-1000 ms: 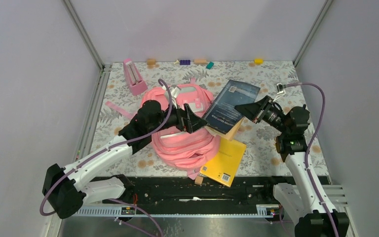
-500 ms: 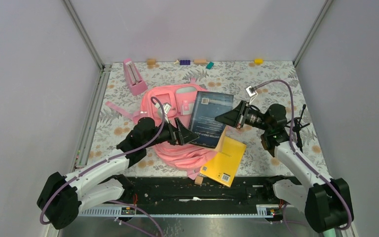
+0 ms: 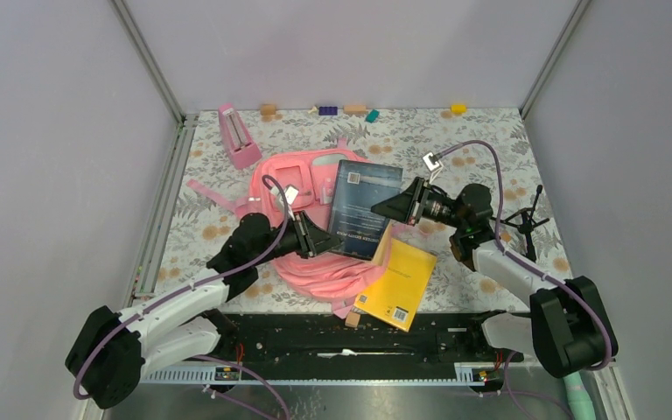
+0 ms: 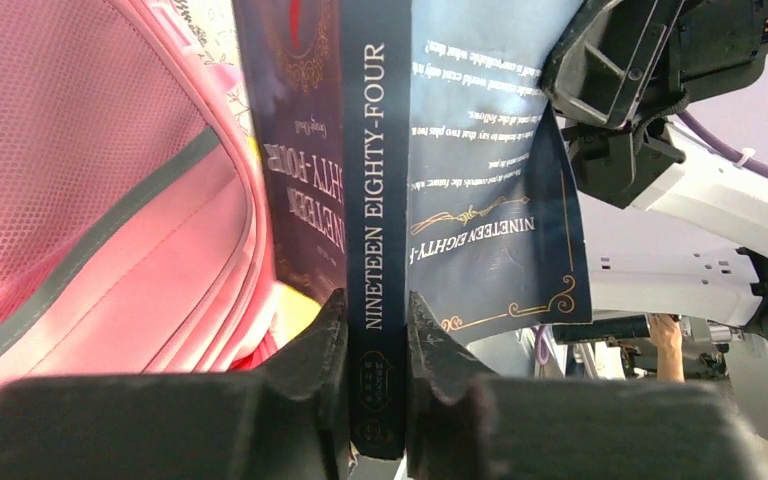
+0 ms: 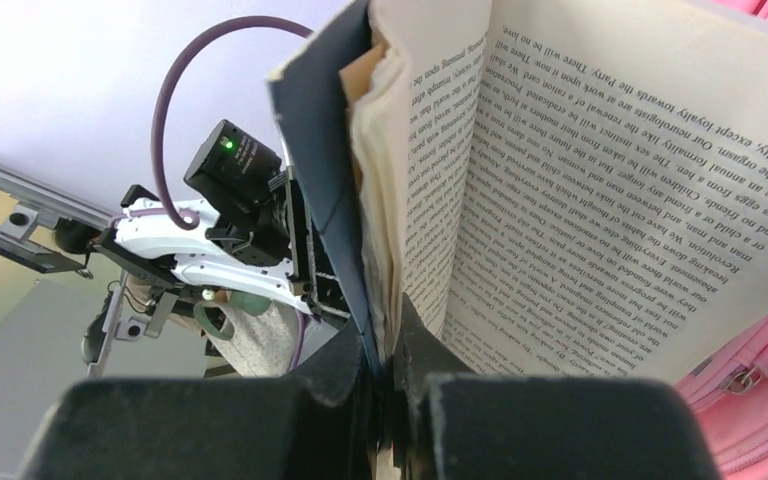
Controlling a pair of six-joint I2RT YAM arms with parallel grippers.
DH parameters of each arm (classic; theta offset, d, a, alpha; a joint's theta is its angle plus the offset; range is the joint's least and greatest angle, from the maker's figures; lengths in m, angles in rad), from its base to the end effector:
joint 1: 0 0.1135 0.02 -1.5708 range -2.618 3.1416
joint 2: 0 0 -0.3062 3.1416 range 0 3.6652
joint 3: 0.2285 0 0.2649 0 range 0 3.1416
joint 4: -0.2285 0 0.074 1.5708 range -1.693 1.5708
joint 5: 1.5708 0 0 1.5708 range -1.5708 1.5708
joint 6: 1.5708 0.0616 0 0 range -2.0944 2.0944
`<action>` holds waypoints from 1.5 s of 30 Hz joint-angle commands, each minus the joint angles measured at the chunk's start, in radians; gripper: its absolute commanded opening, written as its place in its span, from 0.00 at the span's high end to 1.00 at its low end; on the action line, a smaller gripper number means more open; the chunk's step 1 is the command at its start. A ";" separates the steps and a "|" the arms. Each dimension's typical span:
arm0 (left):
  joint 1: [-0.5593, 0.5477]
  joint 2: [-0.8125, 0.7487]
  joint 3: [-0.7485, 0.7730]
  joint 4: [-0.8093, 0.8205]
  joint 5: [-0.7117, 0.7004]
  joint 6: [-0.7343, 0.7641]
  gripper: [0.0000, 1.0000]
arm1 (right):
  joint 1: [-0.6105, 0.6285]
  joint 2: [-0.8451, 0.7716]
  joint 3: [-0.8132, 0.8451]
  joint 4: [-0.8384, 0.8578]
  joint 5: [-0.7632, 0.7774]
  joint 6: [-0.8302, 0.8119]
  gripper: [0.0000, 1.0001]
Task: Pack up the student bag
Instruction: Pick up the book from the center of the board.
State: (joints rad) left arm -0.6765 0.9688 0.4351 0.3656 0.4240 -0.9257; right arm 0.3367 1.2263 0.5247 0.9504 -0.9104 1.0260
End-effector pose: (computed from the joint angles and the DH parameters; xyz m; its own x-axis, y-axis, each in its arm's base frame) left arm 0.1616 -0.1622 0.2645 -0.7871 -0.3020 -0.5378 0.4290 0.3583 -0.8292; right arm 0.2300 0.1321 0.3085 -0.6707 0.3211 -0.6686 -0.6782 0.0994 0.7281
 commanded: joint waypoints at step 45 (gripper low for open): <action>0.000 -0.241 0.537 -0.849 0.564 0.689 1.00 | 0.197 -0.186 0.455 -0.893 -0.180 -0.775 0.08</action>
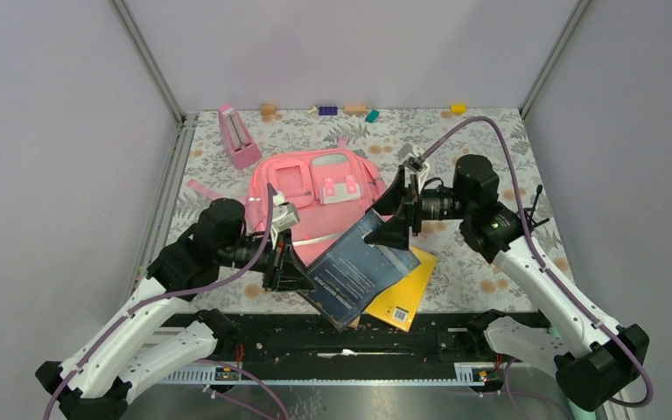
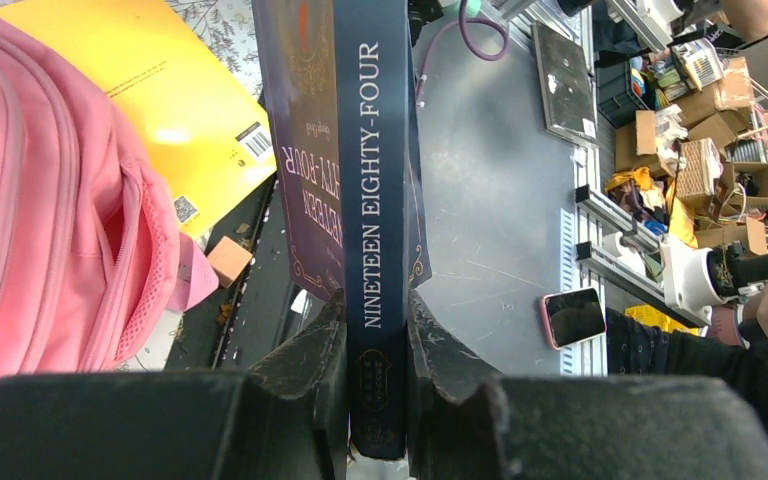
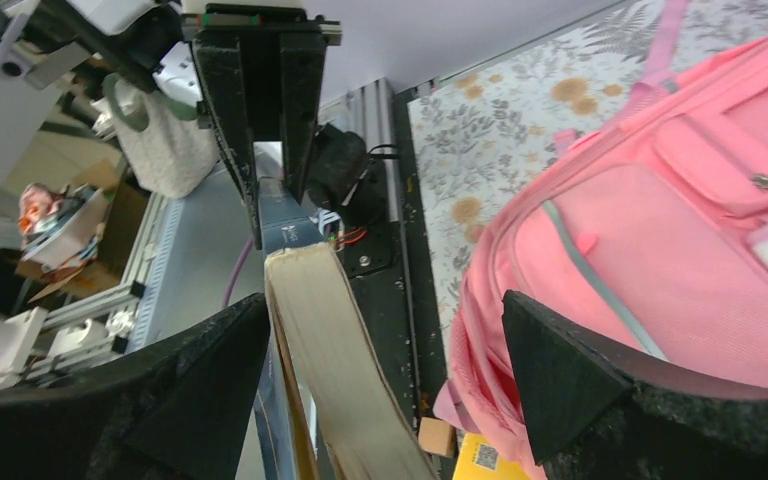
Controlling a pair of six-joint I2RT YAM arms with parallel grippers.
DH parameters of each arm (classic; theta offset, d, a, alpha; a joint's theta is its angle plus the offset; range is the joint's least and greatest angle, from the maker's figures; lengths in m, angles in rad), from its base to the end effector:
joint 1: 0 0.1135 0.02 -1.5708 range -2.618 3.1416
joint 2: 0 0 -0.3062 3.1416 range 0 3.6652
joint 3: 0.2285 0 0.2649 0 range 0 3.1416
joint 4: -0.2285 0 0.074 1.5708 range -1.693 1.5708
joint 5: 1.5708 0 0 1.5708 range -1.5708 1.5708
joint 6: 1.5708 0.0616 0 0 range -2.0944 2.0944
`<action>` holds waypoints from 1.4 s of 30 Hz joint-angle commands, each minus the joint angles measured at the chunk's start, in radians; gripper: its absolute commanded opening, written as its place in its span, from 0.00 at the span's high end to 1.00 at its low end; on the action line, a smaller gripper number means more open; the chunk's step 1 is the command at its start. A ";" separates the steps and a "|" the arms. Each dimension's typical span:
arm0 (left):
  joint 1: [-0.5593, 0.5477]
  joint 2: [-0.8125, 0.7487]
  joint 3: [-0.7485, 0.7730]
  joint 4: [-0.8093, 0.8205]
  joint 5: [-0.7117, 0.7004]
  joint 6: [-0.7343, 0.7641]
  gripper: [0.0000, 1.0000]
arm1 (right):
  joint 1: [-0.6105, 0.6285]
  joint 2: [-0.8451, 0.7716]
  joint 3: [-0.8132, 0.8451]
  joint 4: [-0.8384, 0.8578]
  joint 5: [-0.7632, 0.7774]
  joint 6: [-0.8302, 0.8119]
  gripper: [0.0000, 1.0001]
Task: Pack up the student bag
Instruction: Pick up the book from the center of the board.
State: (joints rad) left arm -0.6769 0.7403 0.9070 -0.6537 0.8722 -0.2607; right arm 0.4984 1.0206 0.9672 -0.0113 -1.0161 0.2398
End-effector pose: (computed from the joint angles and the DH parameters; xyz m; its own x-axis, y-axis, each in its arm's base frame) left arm 0.0787 -0.1237 0.3688 -0.5923 0.2633 -0.7615 0.8049 0.1504 -0.5740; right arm 0.1743 0.1545 0.4138 -0.2919 -0.0164 -0.9563 -0.9548 0.0628 0.2904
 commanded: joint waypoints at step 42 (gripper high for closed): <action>-0.413 0.413 -0.257 0.776 -1.131 0.218 0.01 | -0.388 -0.377 -0.175 -0.352 0.666 0.200 1.00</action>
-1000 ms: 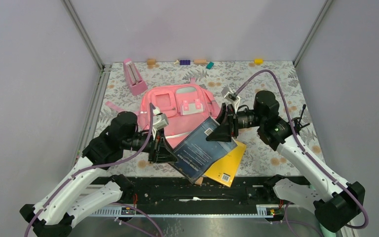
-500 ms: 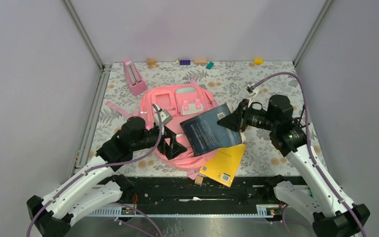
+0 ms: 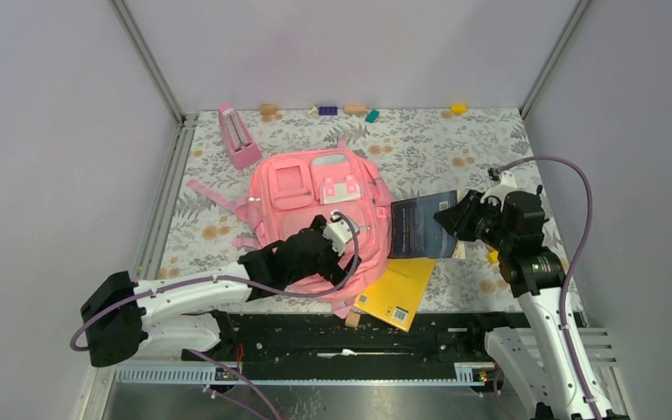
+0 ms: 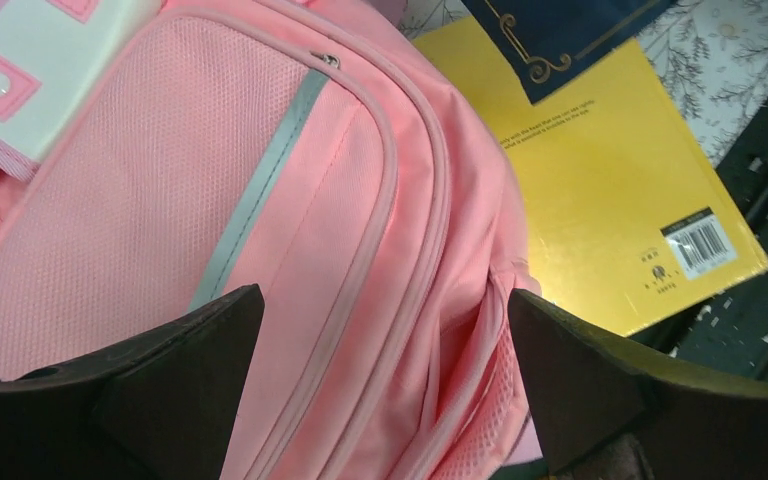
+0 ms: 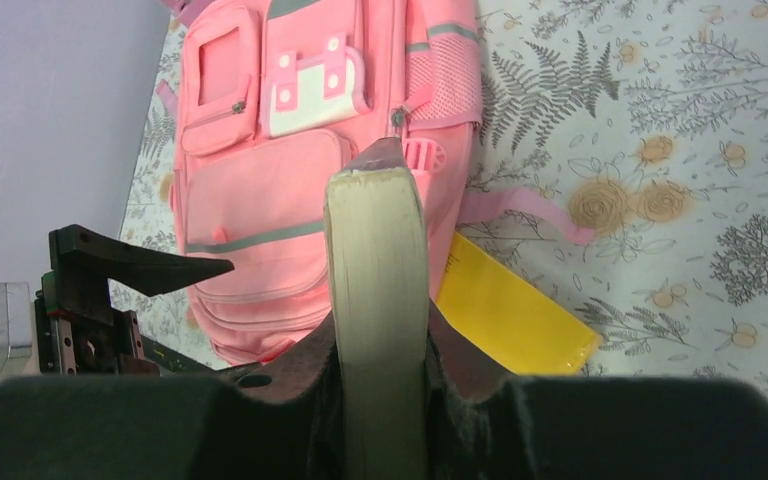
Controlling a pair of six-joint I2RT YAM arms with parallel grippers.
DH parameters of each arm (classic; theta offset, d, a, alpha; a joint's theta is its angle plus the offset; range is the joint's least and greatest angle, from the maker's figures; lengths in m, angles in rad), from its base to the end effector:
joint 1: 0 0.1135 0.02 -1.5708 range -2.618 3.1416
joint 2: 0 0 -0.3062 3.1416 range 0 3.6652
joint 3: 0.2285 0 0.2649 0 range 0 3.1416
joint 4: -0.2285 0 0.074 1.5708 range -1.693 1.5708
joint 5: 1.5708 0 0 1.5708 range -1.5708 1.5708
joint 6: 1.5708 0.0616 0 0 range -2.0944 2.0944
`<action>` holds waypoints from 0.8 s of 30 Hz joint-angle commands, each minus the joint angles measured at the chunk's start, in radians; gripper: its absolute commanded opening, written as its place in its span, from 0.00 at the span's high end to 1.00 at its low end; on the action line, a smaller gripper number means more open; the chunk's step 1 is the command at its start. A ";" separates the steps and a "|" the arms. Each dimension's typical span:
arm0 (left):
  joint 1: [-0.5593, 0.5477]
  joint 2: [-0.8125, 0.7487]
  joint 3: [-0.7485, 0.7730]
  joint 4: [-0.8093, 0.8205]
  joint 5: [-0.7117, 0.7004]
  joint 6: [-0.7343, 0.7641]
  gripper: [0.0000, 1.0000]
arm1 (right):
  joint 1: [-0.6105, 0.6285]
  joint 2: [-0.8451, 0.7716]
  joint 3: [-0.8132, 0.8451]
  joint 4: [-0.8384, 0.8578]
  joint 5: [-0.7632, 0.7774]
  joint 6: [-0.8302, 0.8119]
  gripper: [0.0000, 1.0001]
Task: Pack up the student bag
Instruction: Pick up the book from the center of the board.
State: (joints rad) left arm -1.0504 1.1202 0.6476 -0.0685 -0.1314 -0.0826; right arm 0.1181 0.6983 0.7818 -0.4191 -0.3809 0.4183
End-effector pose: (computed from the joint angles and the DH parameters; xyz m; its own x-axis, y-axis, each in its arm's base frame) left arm 0.1360 -0.2211 0.2555 -0.3216 0.3967 -0.8598 0.7804 0.6252 -0.0035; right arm 0.1576 0.0418 0.3485 -0.4849 0.3222 -0.8131 -0.2856 0.8204 0.4954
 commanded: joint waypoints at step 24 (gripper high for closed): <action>-0.191 0.484 0.252 0.189 -0.624 0.152 0.38 | -0.008 -0.219 0.007 -0.053 0.255 0.022 1.00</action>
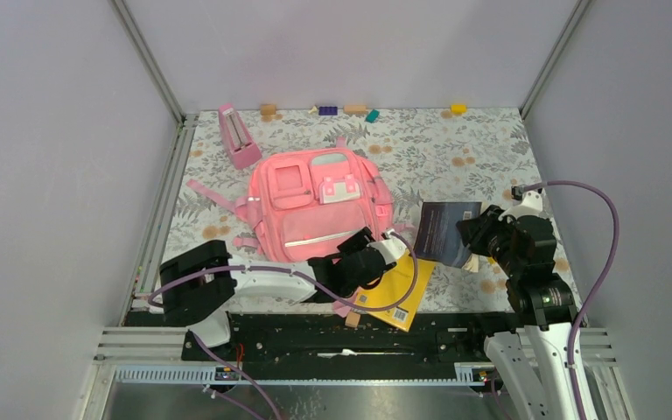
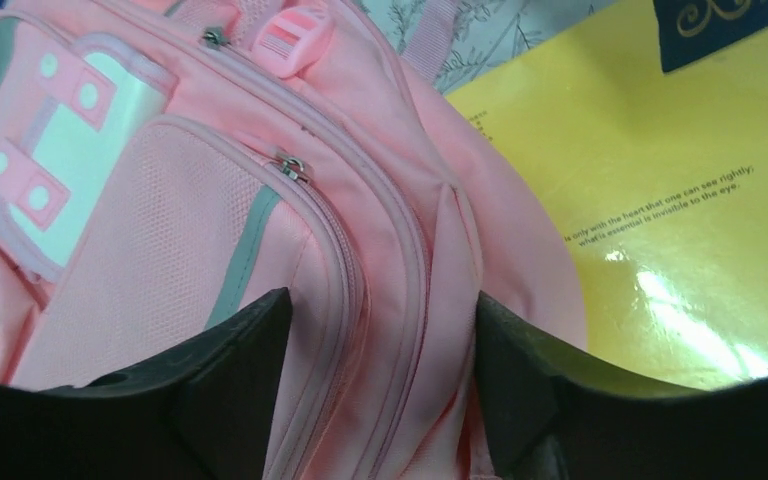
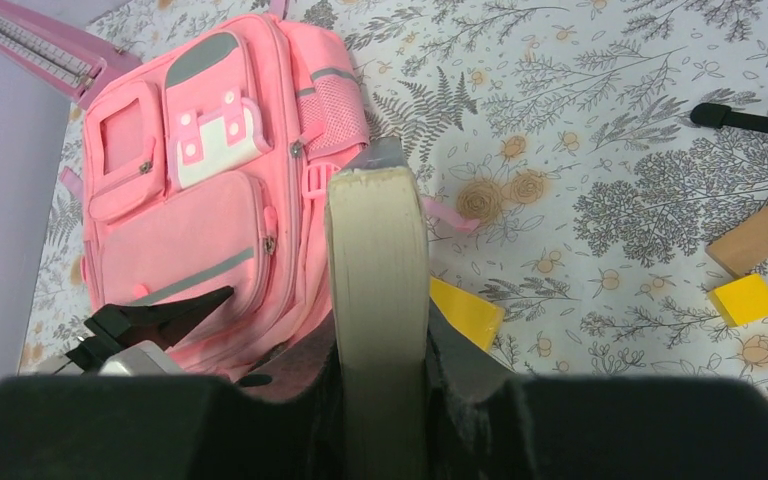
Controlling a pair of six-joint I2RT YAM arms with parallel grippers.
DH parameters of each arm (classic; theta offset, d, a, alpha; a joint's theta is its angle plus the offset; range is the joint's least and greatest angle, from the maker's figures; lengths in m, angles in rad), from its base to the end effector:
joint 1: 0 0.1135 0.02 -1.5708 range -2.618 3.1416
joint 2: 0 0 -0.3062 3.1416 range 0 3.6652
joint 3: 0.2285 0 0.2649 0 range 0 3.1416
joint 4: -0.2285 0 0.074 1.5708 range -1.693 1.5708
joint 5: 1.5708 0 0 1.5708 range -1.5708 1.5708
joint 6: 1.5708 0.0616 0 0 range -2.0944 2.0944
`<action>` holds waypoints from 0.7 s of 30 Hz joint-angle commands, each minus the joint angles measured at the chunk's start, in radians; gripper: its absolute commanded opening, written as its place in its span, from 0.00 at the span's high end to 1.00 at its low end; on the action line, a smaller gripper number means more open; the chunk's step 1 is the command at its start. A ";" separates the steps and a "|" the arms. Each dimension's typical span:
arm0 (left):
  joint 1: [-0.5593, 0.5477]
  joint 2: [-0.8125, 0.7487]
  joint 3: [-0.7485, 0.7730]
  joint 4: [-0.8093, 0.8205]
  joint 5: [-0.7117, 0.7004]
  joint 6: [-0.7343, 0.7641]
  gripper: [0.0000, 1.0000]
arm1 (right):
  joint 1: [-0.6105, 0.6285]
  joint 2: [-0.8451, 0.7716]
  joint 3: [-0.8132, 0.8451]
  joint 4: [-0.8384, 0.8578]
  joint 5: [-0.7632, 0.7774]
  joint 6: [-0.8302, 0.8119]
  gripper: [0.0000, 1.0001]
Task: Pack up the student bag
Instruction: Pick up the book from the center of the board, then place the book in the student bag.
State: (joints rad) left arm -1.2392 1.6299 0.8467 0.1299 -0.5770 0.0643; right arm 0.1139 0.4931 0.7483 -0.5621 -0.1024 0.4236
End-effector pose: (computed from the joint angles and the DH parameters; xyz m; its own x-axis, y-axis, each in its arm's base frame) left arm 0.1500 -0.3323 0.2033 -0.1556 0.6174 -0.7711 0.6628 0.6441 0.3819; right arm 0.1123 0.0192 0.3408 -0.3599 0.3704 -0.8563 -0.0679 0.9050 0.4200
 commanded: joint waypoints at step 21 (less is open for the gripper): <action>0.051 -0.221 0.253 -0.082 -0.215 0.242 1.00 | -0.005 -0.002 0.022 0.086 -0.377 0.254 1.00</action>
State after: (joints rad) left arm -1.2175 1.5040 1.0073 0.0154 -0.7258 0.2192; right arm 0.1120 0.4969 0.7486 -0.5941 -0.3492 0.5167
